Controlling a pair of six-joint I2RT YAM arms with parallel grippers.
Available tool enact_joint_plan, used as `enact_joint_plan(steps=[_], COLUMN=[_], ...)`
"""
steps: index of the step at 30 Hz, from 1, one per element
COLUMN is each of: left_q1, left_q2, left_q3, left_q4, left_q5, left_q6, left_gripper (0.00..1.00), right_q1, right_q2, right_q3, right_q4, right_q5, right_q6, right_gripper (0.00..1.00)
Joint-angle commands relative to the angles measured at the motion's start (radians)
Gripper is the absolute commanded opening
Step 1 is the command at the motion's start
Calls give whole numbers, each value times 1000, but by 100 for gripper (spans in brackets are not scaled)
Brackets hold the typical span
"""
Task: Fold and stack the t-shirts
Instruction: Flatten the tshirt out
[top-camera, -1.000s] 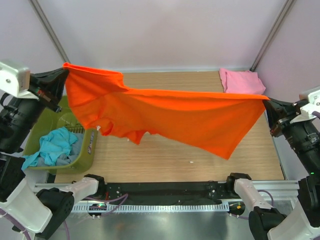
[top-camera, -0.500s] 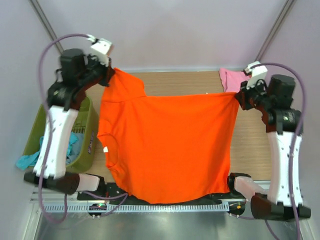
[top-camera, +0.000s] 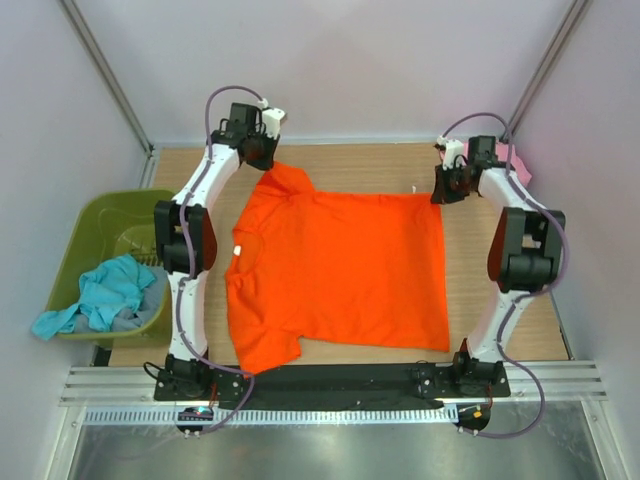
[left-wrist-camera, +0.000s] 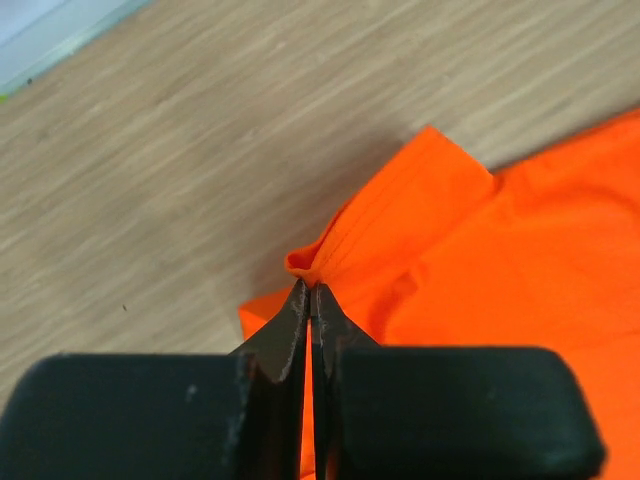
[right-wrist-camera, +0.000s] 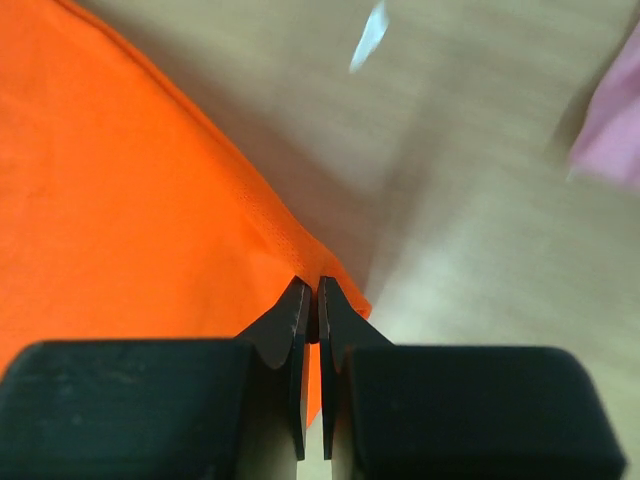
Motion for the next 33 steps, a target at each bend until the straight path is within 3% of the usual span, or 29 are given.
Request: enact_joint_plan(steps=[1, 8, 21, 28, 33], left_q1=[12, 19, 52, 51, 46], left_q2=[27, 126, 216, 149, 69], left_q3=[110, 144, 244, 224, 212], left_q4=[114, 179, 262, 251, 158], left_q5=[-16, -30, -79, -45, 18], left_q6=[26, 72, 71, 23, 14], left_gripper=[0, 0, 0, 0, 0], right_q1=[3, 9, 46, 52, 51], right_q2=[149, 357, 533, 465, 379], right_q3=[235, 465, 688, 657, 561], right_q4=[99, 125, 182, 173, 153], right_q5=[-31, 1, 72, 72, 81], right_q6=[28, 31, 27, 39, 11], right_gripper=[1, 1, 1, 1, 1])
